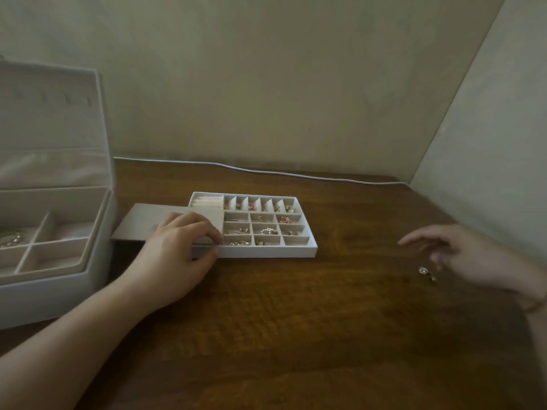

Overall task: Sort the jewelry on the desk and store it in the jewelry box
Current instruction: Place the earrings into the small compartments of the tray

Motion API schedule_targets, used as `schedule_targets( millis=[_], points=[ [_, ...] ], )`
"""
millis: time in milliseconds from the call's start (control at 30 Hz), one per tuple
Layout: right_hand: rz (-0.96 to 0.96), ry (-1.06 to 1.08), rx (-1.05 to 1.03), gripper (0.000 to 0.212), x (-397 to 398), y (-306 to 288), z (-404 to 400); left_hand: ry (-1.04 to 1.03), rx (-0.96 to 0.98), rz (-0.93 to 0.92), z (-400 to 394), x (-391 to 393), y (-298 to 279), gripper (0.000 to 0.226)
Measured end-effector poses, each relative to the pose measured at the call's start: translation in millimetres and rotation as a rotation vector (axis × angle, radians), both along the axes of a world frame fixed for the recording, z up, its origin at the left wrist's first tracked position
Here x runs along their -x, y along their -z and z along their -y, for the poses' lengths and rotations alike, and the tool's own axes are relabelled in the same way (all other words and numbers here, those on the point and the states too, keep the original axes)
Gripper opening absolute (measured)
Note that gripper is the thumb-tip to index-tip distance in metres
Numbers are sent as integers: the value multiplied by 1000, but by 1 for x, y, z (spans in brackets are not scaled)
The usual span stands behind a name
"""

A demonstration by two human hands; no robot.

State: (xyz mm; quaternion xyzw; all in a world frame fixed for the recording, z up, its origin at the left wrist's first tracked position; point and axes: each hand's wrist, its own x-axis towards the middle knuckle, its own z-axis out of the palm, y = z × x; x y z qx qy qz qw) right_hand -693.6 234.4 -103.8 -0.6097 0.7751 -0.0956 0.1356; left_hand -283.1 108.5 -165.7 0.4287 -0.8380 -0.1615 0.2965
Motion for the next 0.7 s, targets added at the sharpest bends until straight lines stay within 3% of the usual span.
schedule_targets(
  millis=[100, 300, 433, 567, 700],
  points=[
    [-73, -7, -155, 57, 7, 17, -19, -6, -8, 10, -1, 1, -2, 15],
    [-149, 6, 166, 33, -8, 45, -24, -18, 14, 2, -4, 3, -3, 19],
    [-170, -34, 206, 25, -16, 44, -16, -27, 21, -3, -4, 4, -3, 16],
    [-38, -104, 305, 27, -46, 27, 10, -39, 25, -8, -4, 5, -2, 16],
    [205, -142, 504, 29, -97, 15, 52, -97, 79, -172, -17, 9, -14, 13]
  ],
)
